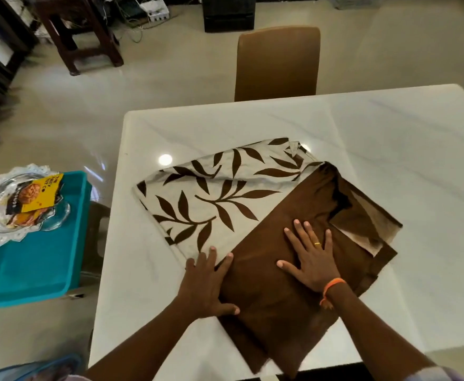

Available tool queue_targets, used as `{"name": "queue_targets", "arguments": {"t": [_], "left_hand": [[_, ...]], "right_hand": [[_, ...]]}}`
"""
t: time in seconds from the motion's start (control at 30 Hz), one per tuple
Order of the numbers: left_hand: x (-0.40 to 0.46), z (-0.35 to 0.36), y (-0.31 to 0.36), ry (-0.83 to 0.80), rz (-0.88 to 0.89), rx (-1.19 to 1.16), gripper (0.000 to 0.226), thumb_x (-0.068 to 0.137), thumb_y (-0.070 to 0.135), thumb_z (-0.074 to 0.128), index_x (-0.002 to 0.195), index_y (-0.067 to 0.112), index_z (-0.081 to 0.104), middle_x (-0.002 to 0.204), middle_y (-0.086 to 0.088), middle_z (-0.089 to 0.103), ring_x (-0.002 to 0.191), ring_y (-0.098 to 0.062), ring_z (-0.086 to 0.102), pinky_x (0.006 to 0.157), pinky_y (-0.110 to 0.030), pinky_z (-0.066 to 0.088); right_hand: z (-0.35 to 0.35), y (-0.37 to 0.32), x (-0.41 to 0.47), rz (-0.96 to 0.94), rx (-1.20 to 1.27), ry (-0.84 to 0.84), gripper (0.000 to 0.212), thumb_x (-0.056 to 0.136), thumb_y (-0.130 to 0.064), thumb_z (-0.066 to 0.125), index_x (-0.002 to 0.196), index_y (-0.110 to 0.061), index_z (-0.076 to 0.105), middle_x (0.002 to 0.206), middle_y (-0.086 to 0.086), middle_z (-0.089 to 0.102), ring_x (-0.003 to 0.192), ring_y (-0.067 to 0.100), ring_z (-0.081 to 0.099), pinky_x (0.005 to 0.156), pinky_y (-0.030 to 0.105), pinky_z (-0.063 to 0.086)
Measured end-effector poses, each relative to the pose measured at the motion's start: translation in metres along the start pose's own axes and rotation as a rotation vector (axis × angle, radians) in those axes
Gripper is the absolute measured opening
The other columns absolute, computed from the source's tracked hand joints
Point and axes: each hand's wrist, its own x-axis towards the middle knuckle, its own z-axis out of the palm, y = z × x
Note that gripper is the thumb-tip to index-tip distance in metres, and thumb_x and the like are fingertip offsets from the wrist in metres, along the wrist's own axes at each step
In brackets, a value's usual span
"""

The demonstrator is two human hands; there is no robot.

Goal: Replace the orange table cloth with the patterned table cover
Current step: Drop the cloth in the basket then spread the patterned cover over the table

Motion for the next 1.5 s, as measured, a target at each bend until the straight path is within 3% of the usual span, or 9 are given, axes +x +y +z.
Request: {"name": "queue_targets", "arguments": {"t": [0.23,0.4,0.57,0.7,0.83,1.0,1.2,1.33,1.5], "left_hand": [[-0.005,0.006,-0.02,0.142,0.126,-0.034,0.091,0.078,0.065,0.061,0.152,0.027,0.025,0.157,-0.017,0.029,0.14,-0.04,0.034,0.108,-0.053,0.034],[-0.018,0.018,-0.007,0.354,-0.197,-0.157,0.091,0.074,0.06,0.07,0.147,0.015,0.038,0.146,-0.016,0.044,0.127,-0.033,0.049,0.098,-0.043,0.047],[-0.034,0.004,0.036,0.118,-0.913,-0.729,0.081,0.076,0.069,0.064,0.129,0.01,0.044,0.122,-0.009,0.054,0.11,-0.023,0.056,0.082,-0.031,0.049],[-0.016,-0.01,0.051,0.073,-0.857,-1.184,0.045,0.093,0.057,0.051,0.098,0.014,0.067,0.102,-0.007,0.07,0.1,-0.024,0.066,0.09,-0.037,0.054],[-0.002,-0.042,0.053,0.12,-0.836,-1.966,0.015,0.094,0.029,0.062,0.101,0.016,0.063,0.1,-0.008,0.07,0.094,-0.028,0.068,0.074,-0.038,0.059],[-0.005,-0.037,0.023,0.315,-0.886,-1.515,0.032,0.092,0.018,0.064,0.118,-0.001,0.063,0.115,-0.017,0.067,0.108,-0.037,0.063,0.096,-0.043,0.051],[-0.025,-0.033,-0.082,0.096,-0.94,-1.482,0.024,0.087,0.005,0.066,0.109,0.0,0.058,0.101,-0.021,0.061,0.087,-0.037,0.06,0.066,-0.043,0.056],[-0.033,-0.039,-0.136,0.116,-0.998,-0.839,0.031,0.084,0.017,0.065,0.106,-0.003,0.059,0.109,-0.027,0.063,0.092,-0.04,0.061,0.085,-0.047,0.054],[-0.027,-0.055,-0.059,0.463,-0.806,-0.247,0.059,0.085,0.031,0.067,0.133,0.009,0.041,0.135,-0.02,0.046,0.121,-0.038,0.048,0.096,-0.05,0.044]], "right_hand": [[-0.012,-0.09,-0.044,-0.286,0.138,0.017,0.08,0.076,-0.08,0.04,0.134,-0.025,0.047,0.141,0.008,0.046,0.128,0.029,0.046,0.108,0.049,0.035],[0.005,-0.14,-0.062,-0.133,0.079,-0.087,0.048,0.086,-0.047,0.046,0.125,-0.02,0.054,0.139,0.01,0.048,0.134,0.036,0.04,0.112,0.061,0.025],[-0.008,-0.151,-0.054,-0.03,0.26,0.063,0.03,0.094,-0.025,0.037,0.104,-0.015,0.063,0.107,0.008,0.065,0.099,0.027,0.063,0.088,0.039,0.051],[-0.038,-0.133,-0.03,0.073,0.671,0.06,0.016,0.097,-0.016,0.047,0.093,-0.017,0.062,0.084,-0.003,0.063,0.074,0.012,0.059,0.063,0.016,0.043],[-0.065,-0.11,-0.027,-0.067,0.868,-0.182,0.026,0.098,-0.019,0.051,0.076,-0.014,0.065,0.068,-0.003,0.057,0.061,0.007,0.05,0.061,0.023,0.042],[-0.09,-0.077,-0.029,0.0,0.897,-0.012,0.035,0.1,-0.021,0.048,0.069,-0.009,0.059,0.067,0.002,0.056,0.065,0.014,0.053,0.068,0.034,0.044],[-0.12,0.068,-0.005,0.397,0.965,0.047,0.029,0.095,-0.032,0.052,0.077,-0.013,0.063,0.08,0.014,0.063,0.079,0.029,0.06,0.081,0.041,0.048],[-0.134,0.14,0.005,0.684,0.635,0.269,0.031,0.095,-0.017,0.052,0.099,0.01,0.066,0.109,0.034,0.062,0.107,0.046,0.057,0.092,0.045,0.044],[-0.107,0.075,0.001,0.756,0.239,0.294,0.049,0.087,-0.031,0.06,0.129,-0.009,0.047,0.138,0.026,0.035,0.126,0.048,0.034,0.101,0.06,0.031]]}}
